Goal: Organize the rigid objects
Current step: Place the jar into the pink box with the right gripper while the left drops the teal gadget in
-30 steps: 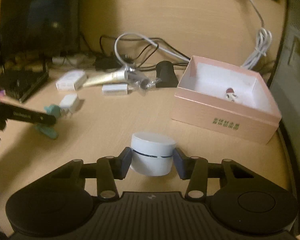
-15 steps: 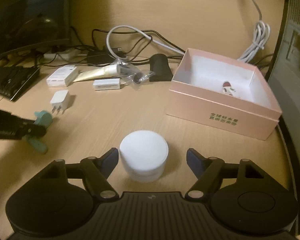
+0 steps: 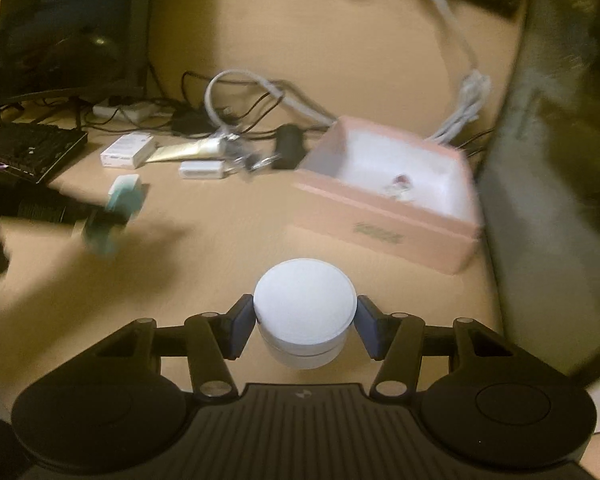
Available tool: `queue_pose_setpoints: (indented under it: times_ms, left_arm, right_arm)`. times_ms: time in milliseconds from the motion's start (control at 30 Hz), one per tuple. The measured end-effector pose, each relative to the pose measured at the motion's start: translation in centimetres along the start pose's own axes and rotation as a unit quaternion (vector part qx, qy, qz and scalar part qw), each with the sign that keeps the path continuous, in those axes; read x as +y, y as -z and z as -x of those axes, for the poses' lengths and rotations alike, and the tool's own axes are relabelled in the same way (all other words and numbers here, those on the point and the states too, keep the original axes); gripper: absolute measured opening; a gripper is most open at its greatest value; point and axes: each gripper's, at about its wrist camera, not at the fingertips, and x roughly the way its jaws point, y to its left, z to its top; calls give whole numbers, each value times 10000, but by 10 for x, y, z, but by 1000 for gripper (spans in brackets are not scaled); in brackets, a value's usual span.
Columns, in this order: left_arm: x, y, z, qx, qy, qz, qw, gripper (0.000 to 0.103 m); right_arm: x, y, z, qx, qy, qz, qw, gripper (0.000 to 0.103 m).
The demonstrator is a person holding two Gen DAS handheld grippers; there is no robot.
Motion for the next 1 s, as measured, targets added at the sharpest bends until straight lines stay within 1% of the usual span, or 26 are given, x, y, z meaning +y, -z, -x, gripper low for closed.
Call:
queue_pose_setpoints:
  times_ms: [67,133,200,233,300,333,400,433,533,600,667,733,833,900,1000]
  left_arm:
    - [-21,-42,-12,-312,266,-181,9990,14]
    - [-44,-87,-31,-568,421,-256,9972,15]
    - [-59,-121,-52,-603,512,-70,9968,19]
    - [-61,-133,-61,-684,512,112,9963,19]
    - [-59,-140,-70,-919,441,434,9938,19]
    - [-58,-138,-71,-932,346,517,9937,19]
    - [-48,-124,-72,-780,234,612,9948,20]
    - [-40,-115,-73,-650,218,640,9956,20]
    - [-13,-75,-64,-214,13,835,9963,20]
    - [9,-44,-52,39,-80,1158,9932,20]
    - [25,-17,-39,238,-153,1484,9885,20]
    - [37,2,-28,332,-245,1683,9849,20]
    - [49,27,-10,378,-348,1908,9803,20]
    - [54,39,-1,436,-370,1991,9783,20]
    - [62,53,14,557,-457,1930,9785,20]
  right_arm:
    - [-11,1,14,-120,107,-41,9999,54]
    - [-22,-2,25,-242,194,-128,9994,54]
    - [-31,-4,30,-364,359,-153,9986,54]
    - [-36,-4,31,-395,458,-180,9980,54]
    - [-44,-4,32,-417,627,-272,9968,54]
    - [-47,-3,32,-411,690,-316,9963,54]
    - [-53,1,32,-362,798,-408,9953,54]
    - [-56,4,30,-312,826,-476,9950,54]
    - [-61,11,24,-119,779,-666,9947,54]
    - [-63,10,17,-1,711,-683,9951,54]
    - [-63,1,9,49,624,-636,9960,54]
    - [-64,-19,-2,27,483,-642,9968,54]
    - [-70,-60,-28,-61,288,-781,9965,54]
    - [-77,-94,-56,-87,204,-975,9950,54]
    - [-85,-137,-109,-10,68,-1366,9906,54]
